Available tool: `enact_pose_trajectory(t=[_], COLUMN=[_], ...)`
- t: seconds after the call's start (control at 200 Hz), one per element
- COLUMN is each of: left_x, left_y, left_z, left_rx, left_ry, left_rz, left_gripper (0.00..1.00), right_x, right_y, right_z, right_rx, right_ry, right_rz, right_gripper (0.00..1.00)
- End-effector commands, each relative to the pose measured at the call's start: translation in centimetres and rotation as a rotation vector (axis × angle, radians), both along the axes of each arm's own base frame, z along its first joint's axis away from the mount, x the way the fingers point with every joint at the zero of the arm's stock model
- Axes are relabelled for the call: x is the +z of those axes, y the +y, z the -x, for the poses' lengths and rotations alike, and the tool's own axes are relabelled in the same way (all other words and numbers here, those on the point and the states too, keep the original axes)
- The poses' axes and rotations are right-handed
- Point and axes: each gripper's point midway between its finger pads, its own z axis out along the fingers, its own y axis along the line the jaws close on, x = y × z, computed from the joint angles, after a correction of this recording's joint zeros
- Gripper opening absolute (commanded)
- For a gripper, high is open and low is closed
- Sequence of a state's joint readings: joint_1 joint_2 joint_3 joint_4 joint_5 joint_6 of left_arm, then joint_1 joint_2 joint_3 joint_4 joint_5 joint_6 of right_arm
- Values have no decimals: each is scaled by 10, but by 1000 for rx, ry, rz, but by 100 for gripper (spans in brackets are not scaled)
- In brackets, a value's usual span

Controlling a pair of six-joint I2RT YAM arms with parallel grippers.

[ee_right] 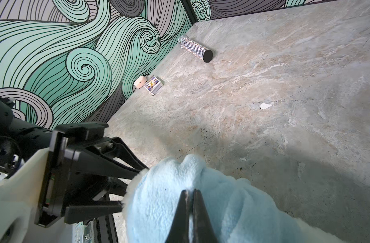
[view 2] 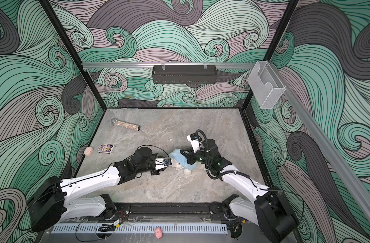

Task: Dress the teddy bear
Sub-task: 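Bring the right gripper to the hoodie beside the left gripper and grasp it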

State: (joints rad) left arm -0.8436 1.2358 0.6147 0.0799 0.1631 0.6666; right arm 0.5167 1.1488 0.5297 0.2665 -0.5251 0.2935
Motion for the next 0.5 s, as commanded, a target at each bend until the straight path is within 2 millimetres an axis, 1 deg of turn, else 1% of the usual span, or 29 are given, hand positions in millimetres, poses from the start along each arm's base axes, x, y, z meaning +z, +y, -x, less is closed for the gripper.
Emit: enact_pose_trajectory(t=[0.0,0.09,0.25,0.325,0.365,0.375,0.385,0.495], left_x=[17,17,23,23,29,21,19,21], left_y=[-16,-24,-35,-41,-44,-45,-46,-55], left_z=[-11,-16,-31,-36,-37,-38,-39,-47], left_rx=[-4,-2,50,65,68,72,75,100], left_ry=[3,7,19,34,33,49,53,76], left_rz=[64,88,152,172,195,184,185,249], left_gripper=[35,37,43,43,44,44,44,44], right_x=[10,10,4,4,5,5,5,8], right_y=[1,3,4,5,5,5,5,8], right_z=[-3,-3,-2,-3,-3,-3,-3,-4], right_rx=[-9,-8,-13,-19,-24,-25,-26,-32], right_ry=[-27,-16,6,12,16,16,17,26], right_rz=[-43,-65,-87,-101,-113,-118,-122,-163], right_gripper=[0,0,0,0,0,0,0,0])
